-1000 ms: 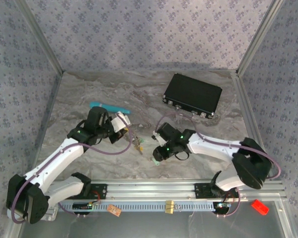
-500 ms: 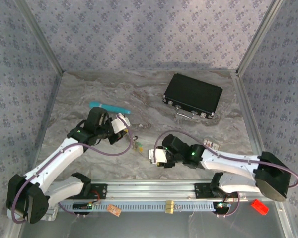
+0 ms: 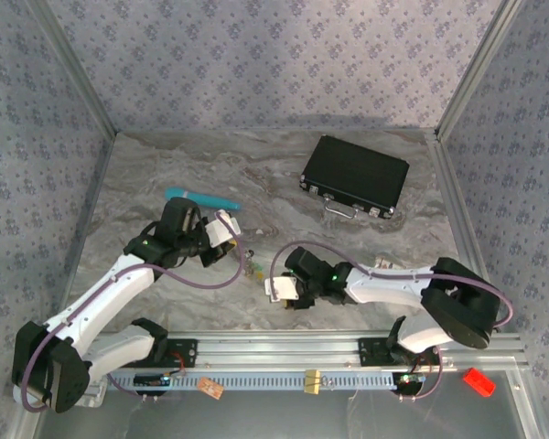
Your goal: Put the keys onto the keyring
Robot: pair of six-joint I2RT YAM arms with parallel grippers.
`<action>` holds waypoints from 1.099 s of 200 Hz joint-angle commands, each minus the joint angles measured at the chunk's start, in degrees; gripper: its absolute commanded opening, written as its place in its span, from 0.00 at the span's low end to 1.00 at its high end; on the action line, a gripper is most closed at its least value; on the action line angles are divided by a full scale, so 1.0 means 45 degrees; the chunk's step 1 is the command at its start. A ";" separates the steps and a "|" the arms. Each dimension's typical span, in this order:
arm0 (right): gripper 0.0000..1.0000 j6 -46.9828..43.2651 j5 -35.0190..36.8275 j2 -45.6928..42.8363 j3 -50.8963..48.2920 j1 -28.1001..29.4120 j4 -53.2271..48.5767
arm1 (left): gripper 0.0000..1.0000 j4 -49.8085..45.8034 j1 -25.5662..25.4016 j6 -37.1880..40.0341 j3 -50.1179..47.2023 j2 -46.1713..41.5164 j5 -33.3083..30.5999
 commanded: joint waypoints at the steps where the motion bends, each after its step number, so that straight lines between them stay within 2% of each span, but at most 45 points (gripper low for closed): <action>1: 0.47 0.0428 -0.0730 0.0382 0.0454 -0.0163 0.0408 | 0.00 0.0210 -0.0091 0.0262 0.0086 -0.0074 0.0571; 88: 0.44 0.0651 -0.0895 0.1237 0.0772 -0.0290 0.0243 | 0.00 0.0295 -0.0103 0.0210 0.0046 -0.0128 0.0505; 115: 0.36 0.0605 0.0006 0.1413 0.0921 -0.0230 0.0167 | 0.00 0.0324 -0.0123 0.0183 0.0013 -0.0116 0.0469; 157: 0.18 0.0713 0.0419 0.0793 0.0828 -0.0217 0.0420 | 0.00 0.0386 -0.0113 0.0195 -0.0033 -0.0172 0.0430; 199: 0.00 0.1364 -0.0222 0.0582 0.0848 -0.0526 0.0321 | 0.00 0.0430 -0.0115 0.0192 -0.0041 -0.0211 0.0431; 220: 0.00 0.1940 -0.0798 0.0581 0.0888 -0.0828 0.0353 | 0.00 0.0432 -0.0129 0.0206 -0.0050 -0.0197 0.0430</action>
